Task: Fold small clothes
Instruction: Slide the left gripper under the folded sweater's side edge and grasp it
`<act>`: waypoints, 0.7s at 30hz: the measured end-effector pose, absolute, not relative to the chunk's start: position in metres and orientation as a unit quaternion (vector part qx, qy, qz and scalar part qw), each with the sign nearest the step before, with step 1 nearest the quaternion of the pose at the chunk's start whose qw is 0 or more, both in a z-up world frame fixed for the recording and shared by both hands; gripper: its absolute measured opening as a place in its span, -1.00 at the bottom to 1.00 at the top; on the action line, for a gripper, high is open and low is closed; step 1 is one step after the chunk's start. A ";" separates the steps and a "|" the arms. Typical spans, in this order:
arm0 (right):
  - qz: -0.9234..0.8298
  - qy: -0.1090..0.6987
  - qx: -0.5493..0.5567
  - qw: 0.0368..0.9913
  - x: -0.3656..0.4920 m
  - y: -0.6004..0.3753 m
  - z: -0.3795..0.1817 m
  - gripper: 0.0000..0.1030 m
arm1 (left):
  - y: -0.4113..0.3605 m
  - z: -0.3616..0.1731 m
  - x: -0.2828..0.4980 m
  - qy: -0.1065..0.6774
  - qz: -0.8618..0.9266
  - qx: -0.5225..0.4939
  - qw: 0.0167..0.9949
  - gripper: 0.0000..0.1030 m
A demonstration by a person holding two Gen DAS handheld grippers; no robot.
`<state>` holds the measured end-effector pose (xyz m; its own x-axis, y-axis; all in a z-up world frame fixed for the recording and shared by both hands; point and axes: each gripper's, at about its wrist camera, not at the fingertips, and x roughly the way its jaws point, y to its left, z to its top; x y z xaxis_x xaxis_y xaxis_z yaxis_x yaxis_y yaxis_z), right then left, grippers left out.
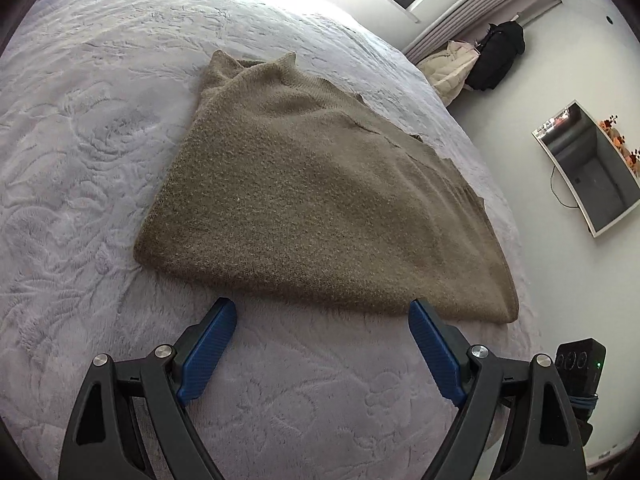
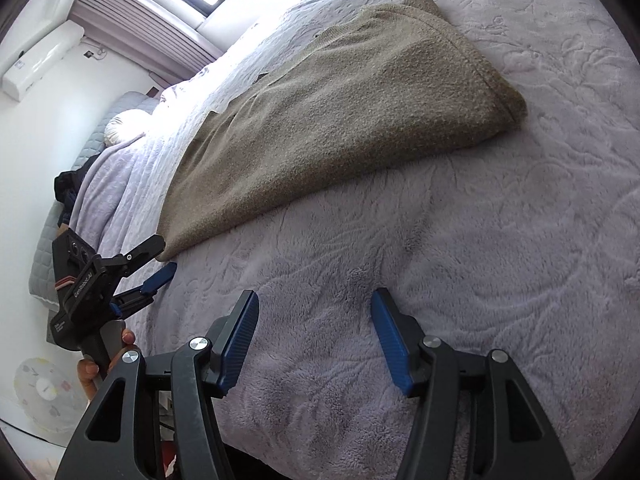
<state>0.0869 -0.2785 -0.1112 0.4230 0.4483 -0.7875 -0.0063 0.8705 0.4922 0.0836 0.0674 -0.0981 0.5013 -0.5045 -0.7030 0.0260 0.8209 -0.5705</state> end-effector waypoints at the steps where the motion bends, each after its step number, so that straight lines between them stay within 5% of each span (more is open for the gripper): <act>1: 0.140 0.519 0.212 0.816 0.088 -0.279 -0.111 0.21 | 0.068 -0.099 0.084 0.472 -0.159 -0.258 0.828 0.71; 21: 0.140 0.520 0.193 0.820 0.090 -0.269 -0.113 0.30 | 0.061 -0.104 0.127 0.460 -0.141 -0.286 0.829 0.71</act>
<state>0.0898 -0.2689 -0.1131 0.4197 0.4302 -0.7993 -0.0284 0.8864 0.4621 0.1271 0.0611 -0.1041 0.5373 -0.4967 -0.6816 -0.0301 0.7963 -0.6041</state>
